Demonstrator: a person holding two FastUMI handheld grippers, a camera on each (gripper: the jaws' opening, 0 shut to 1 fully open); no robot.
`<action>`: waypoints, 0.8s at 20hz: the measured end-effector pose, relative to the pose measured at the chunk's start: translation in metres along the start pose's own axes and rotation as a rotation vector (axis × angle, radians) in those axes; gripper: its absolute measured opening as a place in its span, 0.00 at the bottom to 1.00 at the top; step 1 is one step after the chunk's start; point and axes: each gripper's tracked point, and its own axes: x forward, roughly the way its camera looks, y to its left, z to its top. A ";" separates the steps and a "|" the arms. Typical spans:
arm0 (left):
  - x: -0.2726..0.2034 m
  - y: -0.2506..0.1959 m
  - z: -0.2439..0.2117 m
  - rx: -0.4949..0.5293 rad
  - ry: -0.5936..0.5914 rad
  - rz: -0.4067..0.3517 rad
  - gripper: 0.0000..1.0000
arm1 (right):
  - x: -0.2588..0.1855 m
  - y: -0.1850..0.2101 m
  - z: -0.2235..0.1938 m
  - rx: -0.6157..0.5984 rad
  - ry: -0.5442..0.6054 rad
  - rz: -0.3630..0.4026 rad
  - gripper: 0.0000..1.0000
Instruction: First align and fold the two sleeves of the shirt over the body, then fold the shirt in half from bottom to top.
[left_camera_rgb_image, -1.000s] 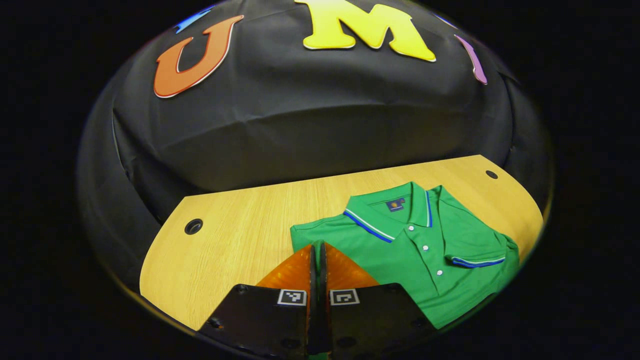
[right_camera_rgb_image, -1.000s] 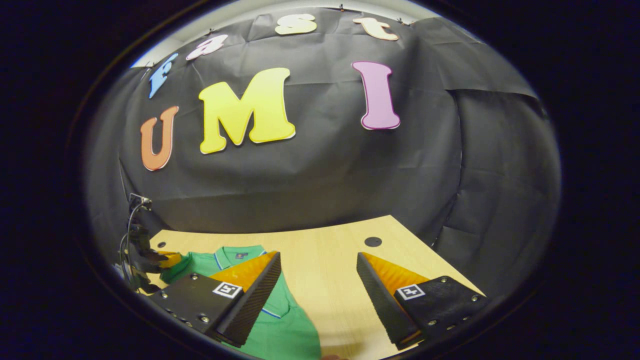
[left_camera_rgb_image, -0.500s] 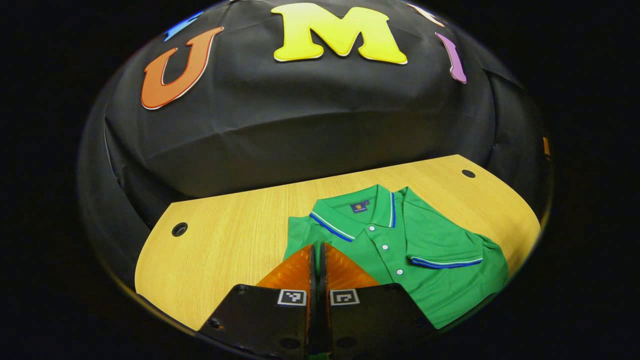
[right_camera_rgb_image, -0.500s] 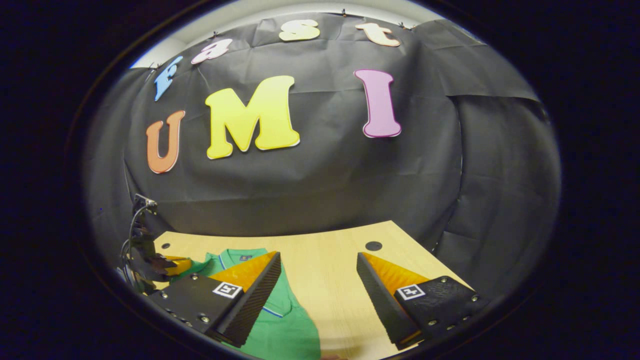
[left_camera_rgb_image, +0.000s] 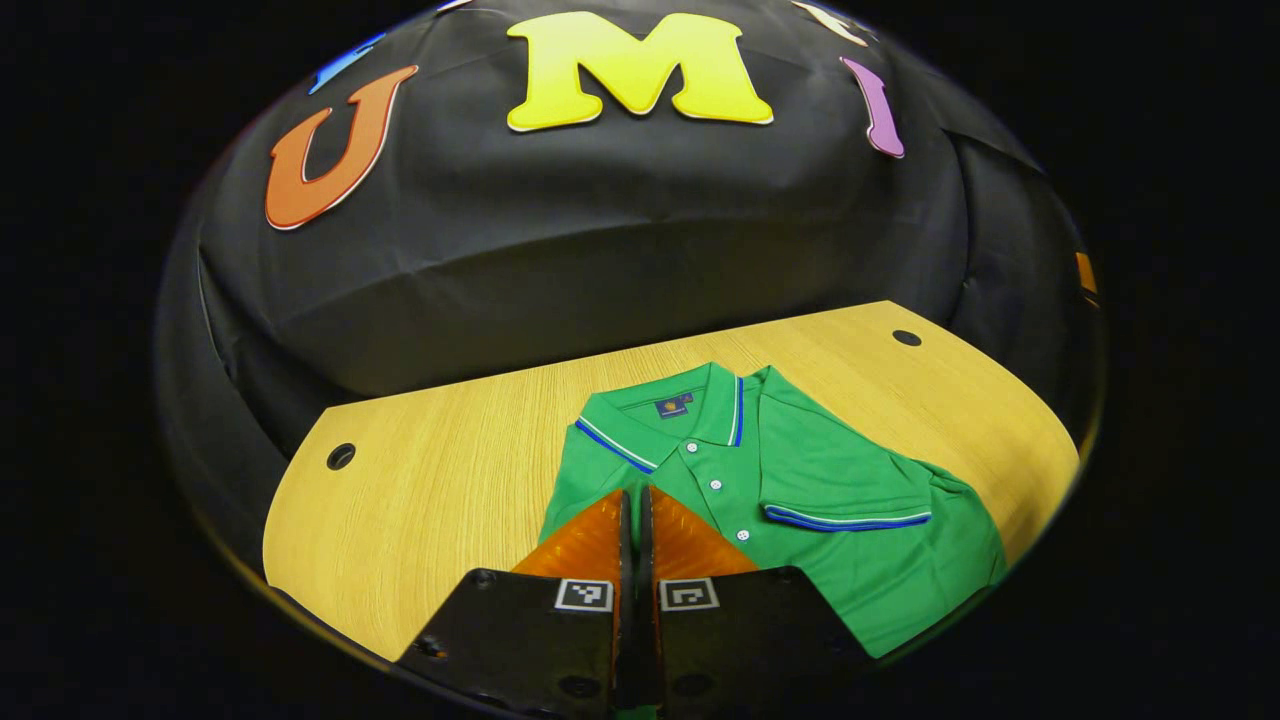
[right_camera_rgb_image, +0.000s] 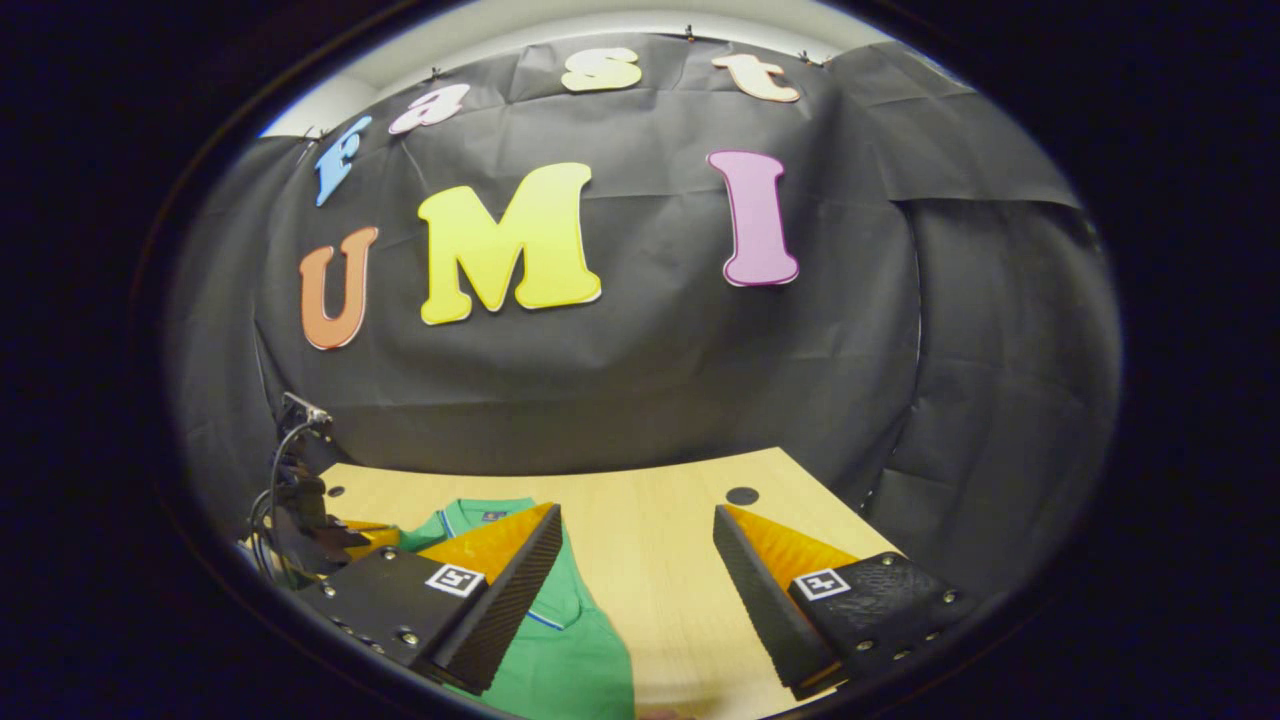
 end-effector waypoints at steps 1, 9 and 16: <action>-0.001 -0.003 -0.001 0.000 0.003 -0.005 0.03 | -0.001 0.001 -0.001 -0.003 -0.003 0.003 0.96; 0.000 -0.041 -0.022 -0.008 0.050 -0.095 0.98 | -0.010 0.005 0.001 -0.028 -0.010 0.020 0.96; -0.033 -0.042 -0.002 -0.026 -0.025 -0.056 1.00 | -0.015 0.007 -0.008 -0.036 0.004 0.032 0.96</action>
